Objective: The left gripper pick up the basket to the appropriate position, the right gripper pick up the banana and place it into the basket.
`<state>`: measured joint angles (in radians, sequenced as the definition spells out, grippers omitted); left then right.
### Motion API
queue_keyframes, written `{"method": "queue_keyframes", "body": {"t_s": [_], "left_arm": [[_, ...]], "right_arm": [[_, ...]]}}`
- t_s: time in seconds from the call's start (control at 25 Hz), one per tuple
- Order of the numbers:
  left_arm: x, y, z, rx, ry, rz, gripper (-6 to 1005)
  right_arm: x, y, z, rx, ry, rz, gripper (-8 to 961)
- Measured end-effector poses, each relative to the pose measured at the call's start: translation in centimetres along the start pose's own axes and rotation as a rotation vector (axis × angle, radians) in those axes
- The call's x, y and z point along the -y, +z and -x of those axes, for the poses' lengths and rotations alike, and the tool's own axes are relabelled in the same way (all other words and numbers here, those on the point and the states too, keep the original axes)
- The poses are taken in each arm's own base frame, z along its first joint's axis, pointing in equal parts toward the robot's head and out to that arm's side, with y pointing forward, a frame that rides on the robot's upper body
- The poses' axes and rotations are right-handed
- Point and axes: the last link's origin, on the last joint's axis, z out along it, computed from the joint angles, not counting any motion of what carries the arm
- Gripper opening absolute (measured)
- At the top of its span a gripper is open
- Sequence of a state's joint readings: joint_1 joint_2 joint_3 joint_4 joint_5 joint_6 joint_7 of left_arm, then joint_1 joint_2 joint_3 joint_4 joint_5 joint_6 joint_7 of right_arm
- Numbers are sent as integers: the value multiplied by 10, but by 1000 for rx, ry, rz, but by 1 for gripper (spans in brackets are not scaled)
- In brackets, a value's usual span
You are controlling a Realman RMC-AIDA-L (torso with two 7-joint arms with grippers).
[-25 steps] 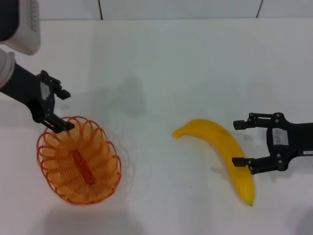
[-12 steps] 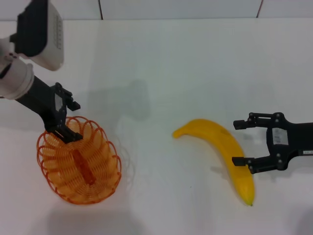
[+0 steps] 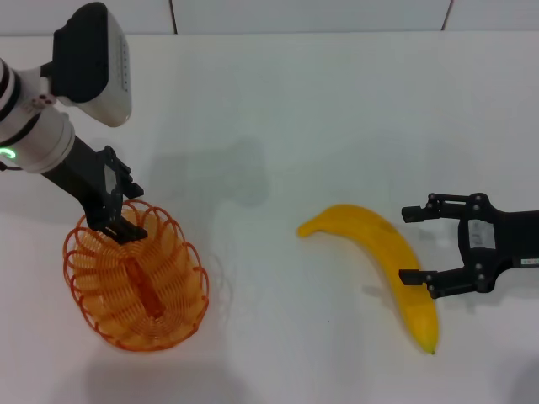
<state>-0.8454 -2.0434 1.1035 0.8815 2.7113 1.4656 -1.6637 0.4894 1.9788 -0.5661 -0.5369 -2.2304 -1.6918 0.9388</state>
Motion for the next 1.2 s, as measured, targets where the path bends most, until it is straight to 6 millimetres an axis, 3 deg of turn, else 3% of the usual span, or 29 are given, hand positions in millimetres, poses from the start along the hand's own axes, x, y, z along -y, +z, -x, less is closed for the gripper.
{"method": "queue_keyframes", "body": {"t_s": [0.08, 0.52, 0.72, 0.92, 1.2], "left_arm": [[0, 0, -1, 3, -5, 0, 692], [1, 0, -5, 11, -3, 2, 459], [1, -1, -5, 9, -17, -1, 244], [2, -4, -7, 1, -26, -2, 133], [-4, -13, -8, -17, -11, 41, 89]], "right_arm": [[0, 0, 0, 0, 0, 0, 873], [0, 0, 0, 1, 1, 1, 872], [-1, 0, -1, 1, 3, -1, 872], [-1, -1, -1, -2, 4, -3, 872], [-1, -3, -3, -2, 10, -9, 871]]}}
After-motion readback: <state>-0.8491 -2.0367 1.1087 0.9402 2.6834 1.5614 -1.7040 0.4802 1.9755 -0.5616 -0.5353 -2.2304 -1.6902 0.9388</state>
